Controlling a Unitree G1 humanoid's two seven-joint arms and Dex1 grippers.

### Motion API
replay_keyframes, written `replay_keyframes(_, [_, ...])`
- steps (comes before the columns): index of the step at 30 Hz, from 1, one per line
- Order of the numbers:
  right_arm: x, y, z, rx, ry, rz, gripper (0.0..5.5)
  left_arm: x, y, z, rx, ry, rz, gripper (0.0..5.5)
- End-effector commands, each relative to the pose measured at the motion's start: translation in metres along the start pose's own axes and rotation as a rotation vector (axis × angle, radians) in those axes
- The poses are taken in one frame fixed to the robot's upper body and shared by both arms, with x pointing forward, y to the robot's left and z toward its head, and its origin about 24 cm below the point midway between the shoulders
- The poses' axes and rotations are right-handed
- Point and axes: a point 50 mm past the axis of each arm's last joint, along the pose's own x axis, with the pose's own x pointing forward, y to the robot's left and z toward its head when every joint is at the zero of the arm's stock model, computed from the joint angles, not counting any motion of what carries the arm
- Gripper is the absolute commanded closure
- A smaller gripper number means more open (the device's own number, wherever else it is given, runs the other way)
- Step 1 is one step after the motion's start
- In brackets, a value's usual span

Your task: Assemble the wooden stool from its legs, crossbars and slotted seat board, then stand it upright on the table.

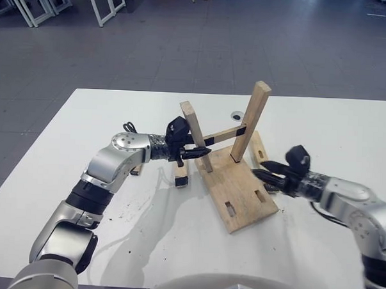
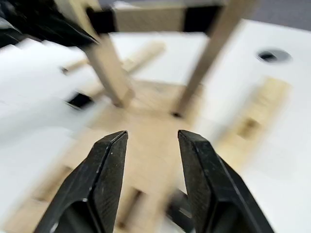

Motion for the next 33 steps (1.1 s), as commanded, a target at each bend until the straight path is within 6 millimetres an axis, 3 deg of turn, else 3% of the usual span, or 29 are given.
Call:
replay_keyframes(1, [0.022,-0.059,0.041,-0.130,-0.099,-0.477,3.62,-0.020,-0.010,-0.093,-0.086,0.473,0.028,3.44])
replay_keyframes(3, [0.064,-0.028,0.065,-0.146,-0.197,-0.397,3.62,-0.017,-0.009,-0.091,-0.071,0.468,0.014,3.44])
replay_keyframes(5, [0.096,0.030,0.088,-0.172,-0.319,-0.188,3.62,-0.012,-0.008,-0.088,-0.055,0.466,-0.010,3.44])
replay_keyframes(7, [0.099,0.099,0.104,-0.131,-0.462,0.147,3.62,-0.008,-0.008,-0.085,-0.033,0.476,-0.040,3.44])
replay_keyframes(9, [0.088,0.131,0.101,-0.106,-0.502,0.344,3.62,-0.006,-0.006,-0.084,-0.017,0.486,-0.061,3.44])
replay_keyframes(11, [0.082,0.121,0.090,-0.107,-0.467,0.326,3.62,-0.005,-0.004,-0.084,-0.002,0.487,-0.086,3.44])
replay_keyframes(14, [0.068,0.077,0.069,-0.132,-0.359,0.209,3.62,-0.007,0.004,-0.076,0.050,0.421,-0.141,3.44])
replay_keyframes(16, [0.048,0.059,0.046,-0.193,-0.240,0.276,3.62,-0.011,0.010,-0.064,0.113,0.343,-0.208,3.44])
replay_keyframes(19, [0.023,0.066,0.005,-0.242,-0.020,0.537,3.62,-0.011,0.021,-0.043,0.215,0.263,-0.271,3.44])
replay_keyframes(21, [0.022,0.073,-0.012,-0.230,0.039,0.610,3.62,-0.006,0.028,-0.031,0.260,0.240,-0.272,3.44])
replay_keyframes(28, [0.030,0.086,-0.037,-0.175,0.085,0.619,3.62,0.012,0.036,-0.002,0.335,0.100,-0.238,3.44])
replay_keyframes(29, [0.030,0.087,-0.039,-0.171,0.088,0.614,3.64,0.015,0.038,0.001,0.343,0.085,-0.220,3.06])
replay_keyframes(33, [0.030,0.086,-0.041,-0.168,0.088,0.597,3.64,0.013,0.046,0.014,0.374,0.044,-0.159,2.42])
